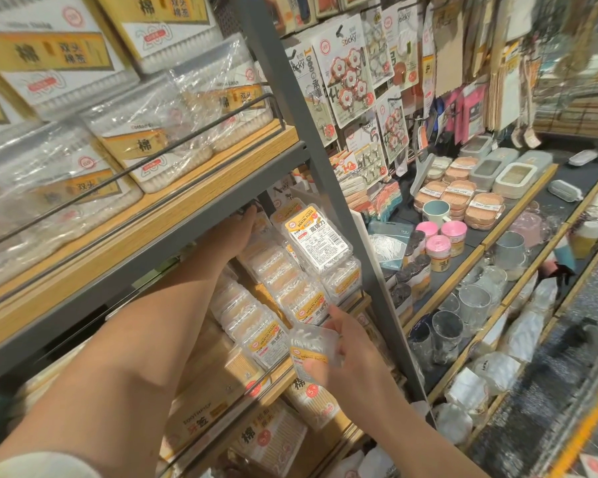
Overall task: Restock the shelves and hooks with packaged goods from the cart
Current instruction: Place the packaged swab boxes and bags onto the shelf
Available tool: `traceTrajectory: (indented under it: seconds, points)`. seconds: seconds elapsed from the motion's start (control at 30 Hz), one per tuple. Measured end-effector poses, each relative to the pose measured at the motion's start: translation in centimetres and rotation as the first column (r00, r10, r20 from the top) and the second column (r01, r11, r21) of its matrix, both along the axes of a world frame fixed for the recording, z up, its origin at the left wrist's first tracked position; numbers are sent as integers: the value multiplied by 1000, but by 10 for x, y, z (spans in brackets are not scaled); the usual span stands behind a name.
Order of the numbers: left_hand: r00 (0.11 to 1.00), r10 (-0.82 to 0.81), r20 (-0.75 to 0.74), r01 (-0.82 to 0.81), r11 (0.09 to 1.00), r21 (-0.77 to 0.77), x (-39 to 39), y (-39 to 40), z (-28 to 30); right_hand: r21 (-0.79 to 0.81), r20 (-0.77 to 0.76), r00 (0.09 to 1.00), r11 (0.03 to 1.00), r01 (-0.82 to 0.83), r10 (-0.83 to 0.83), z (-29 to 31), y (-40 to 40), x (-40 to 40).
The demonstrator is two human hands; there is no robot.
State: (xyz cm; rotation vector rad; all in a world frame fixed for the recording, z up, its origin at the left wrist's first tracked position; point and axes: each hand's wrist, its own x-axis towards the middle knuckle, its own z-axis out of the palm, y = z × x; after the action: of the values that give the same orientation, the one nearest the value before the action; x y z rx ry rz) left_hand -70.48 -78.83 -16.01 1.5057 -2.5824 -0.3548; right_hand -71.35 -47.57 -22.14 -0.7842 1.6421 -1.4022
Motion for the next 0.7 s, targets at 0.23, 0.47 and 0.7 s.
traceTrajectory:
  seconds: [0.23,0.47,0.7]
  points:
    - [972,-165,-167,185,976,112,8,1,2,-23,21,1000,1000,4,-3,-2,-1,0]
    - [961,-245,-130,261,956,130,23,-3,8,-21,-19,999,999,-26,26,3,1,2]
    - [978,-202,-52,208,966,156,17,13,13,-17,-59,983,985,-173,171,3,-5,6]
